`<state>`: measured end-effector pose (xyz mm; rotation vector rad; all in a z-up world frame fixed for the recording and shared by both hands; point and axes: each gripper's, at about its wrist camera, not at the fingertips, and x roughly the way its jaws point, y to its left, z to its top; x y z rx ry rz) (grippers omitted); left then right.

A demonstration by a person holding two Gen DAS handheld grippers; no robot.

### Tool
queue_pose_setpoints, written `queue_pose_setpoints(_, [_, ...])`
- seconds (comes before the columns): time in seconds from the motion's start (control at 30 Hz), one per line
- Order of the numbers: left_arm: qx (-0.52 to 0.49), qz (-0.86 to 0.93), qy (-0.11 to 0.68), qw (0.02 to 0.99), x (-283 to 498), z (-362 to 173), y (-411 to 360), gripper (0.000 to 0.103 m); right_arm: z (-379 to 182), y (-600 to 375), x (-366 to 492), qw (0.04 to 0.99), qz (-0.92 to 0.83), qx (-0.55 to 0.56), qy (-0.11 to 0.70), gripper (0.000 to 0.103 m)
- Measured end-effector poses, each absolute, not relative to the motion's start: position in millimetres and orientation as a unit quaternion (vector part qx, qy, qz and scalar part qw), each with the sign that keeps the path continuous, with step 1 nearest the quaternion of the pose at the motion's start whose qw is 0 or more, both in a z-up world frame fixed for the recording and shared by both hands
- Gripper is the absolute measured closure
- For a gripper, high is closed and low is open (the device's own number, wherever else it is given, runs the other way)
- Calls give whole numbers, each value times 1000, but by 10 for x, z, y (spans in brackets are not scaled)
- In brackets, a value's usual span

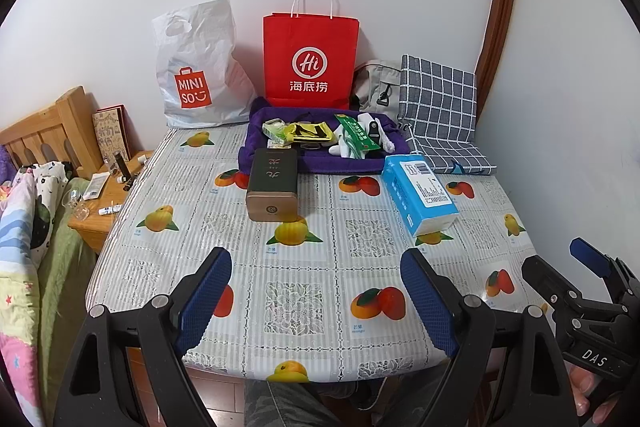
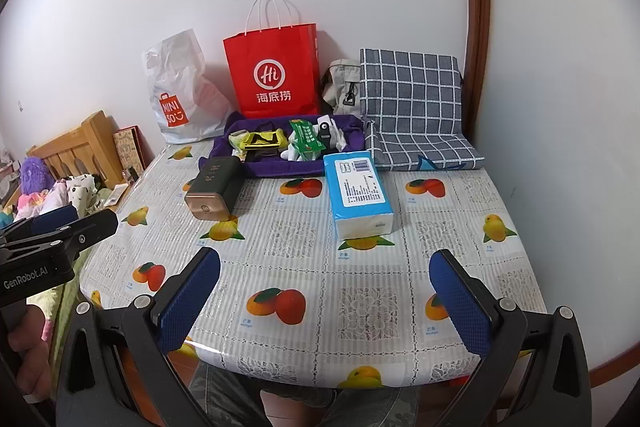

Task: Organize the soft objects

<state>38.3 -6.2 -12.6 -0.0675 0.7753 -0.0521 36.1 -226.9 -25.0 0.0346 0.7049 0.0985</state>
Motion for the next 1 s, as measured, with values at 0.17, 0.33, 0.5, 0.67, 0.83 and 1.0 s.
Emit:
queue_pose_setpoints(0.17, [-33,-25,377,925,376,-122,-66,17,-252,-2273,361,937,48,17,345,0])
queue_pose_setpoints(0.33, [-33,-25,378,925,377,-124,-61,17,-253,-2274,358,937,48,17,345,0])
queue_pose_setpoints(0.5, [-32,-26,377,925,378,-124,-55,17,-251,-2273,358,937,47,17,345,0])
queue_pose_setpoints(0.67, [-32,-26,377,925,373,-124,-58,17,-254,-2277,359,937,49,18,345,0])
queue_pose_setpoints(0.83, [-33,-26,377,925,362,-115,-60,17,-240,-2275,354,938,49,17,344,0])
queue_pose_setpoints(1.0, [-29,-26,376,926,349,-88,-52,17,-226,-2261,344,938,48,18,343,0])
